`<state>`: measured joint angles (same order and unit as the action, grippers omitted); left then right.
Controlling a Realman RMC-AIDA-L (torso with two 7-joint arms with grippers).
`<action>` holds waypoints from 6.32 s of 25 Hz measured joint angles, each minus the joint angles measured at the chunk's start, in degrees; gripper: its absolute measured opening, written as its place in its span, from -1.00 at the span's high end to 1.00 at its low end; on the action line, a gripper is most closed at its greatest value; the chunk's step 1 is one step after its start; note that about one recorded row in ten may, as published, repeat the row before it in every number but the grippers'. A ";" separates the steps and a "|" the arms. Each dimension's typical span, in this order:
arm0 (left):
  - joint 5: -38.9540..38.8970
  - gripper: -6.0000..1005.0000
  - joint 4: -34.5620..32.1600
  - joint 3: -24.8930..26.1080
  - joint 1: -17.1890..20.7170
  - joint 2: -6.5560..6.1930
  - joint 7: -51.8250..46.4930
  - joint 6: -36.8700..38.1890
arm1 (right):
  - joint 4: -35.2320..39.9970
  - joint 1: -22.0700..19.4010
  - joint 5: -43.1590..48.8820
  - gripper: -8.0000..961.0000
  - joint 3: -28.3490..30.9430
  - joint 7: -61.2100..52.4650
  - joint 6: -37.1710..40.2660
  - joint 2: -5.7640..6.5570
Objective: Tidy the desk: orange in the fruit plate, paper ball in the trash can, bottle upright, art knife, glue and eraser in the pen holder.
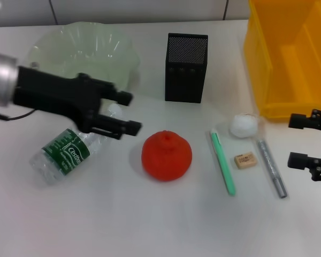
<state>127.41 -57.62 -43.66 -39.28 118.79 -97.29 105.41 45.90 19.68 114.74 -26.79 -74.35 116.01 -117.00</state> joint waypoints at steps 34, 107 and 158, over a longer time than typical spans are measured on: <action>-13.22 0.59 15.05 -30.44 -0.42 0.29 4.09 -28.65 | -0.03 -1.38 -0.04 -0.73 1.30 0.26 0.30 -0.29; -15.62 -0.66 12.10 1.14 12.38 -4.33 14.80 -1.99 | 27.35 12.65 30.88 -0.71 -37.34 -77.39 -24.86 -2.37; -15.61 -0.65 12.89 1.33 14.08 -3.74 15.52 -0.73 | 8.51 18.43 27.36 0.20 -37.45 -71.08 -41.25 -2.09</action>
<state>111.79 -44.74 -42.33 -25.20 115.05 -81.77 104.68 54.41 38.11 142.11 -64.24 -145.43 74.77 -119.09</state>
